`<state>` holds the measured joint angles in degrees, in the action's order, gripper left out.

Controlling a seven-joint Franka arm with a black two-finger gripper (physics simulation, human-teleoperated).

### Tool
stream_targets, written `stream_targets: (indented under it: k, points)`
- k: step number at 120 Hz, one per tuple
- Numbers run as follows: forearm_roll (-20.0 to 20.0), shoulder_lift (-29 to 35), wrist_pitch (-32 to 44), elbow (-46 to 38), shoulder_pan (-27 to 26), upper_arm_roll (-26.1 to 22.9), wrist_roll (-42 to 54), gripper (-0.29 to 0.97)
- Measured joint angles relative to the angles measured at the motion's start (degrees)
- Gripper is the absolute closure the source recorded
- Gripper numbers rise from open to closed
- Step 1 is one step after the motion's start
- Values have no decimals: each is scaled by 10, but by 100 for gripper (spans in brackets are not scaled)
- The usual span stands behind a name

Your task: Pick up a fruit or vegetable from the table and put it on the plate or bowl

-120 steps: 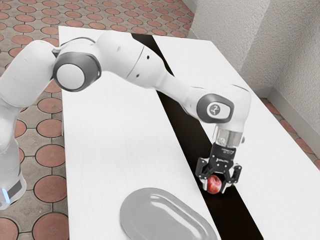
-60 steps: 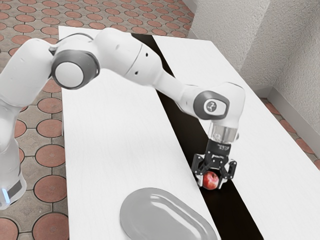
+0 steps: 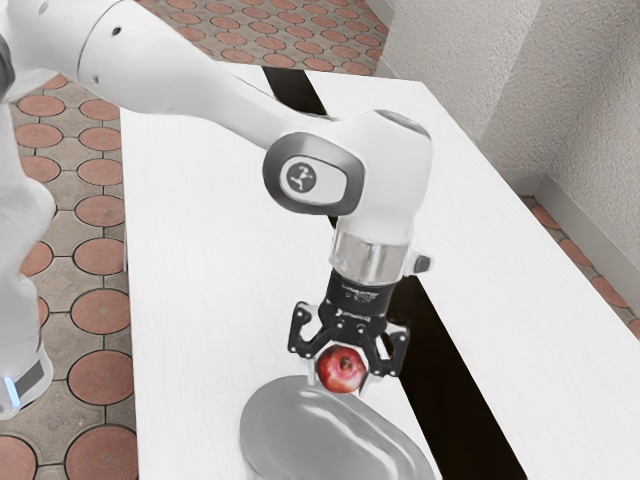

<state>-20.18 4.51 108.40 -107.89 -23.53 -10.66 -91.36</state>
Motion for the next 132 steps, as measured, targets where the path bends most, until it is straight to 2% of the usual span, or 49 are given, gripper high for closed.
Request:
stream_targets:
  k: [13, 28, 42, 62, 66, 73, 82, 86, 93, 99, 107, 119, 132]
  points:
    - [-1, -5, 12, -3, -41, -1, -28, 34]
    - [-2, -7, 21, -3, -40, -1, -55, 34]
    - [-2, -7, 27, -3, -37, -1, -75, 14]
    - [1, -4, 30, -9, -45, 0, -98, 4]
    - [8, -4, 31, -10, -44, 0, -101, 3]
    - [55, -6, 32, -7, -38, 9, -107, 2]
    - [97, -8, 27, 30, -37, 53, -121, 1]
    - [109, -18, 10, 76, -37, 83, -133, 1]
    - [124, -40, -44, 176, -52, 157, -155, 1]
    - [131, -35, -87, 216, -52, 210, -173, 0]
    - [137, -22, -130, 236, 6, 232, -202, 0]
    - [140, -36, -172, 250, 229, 159, -241, 0]
    - [142, -66, -200, 264, 391, 137, -276, 0]
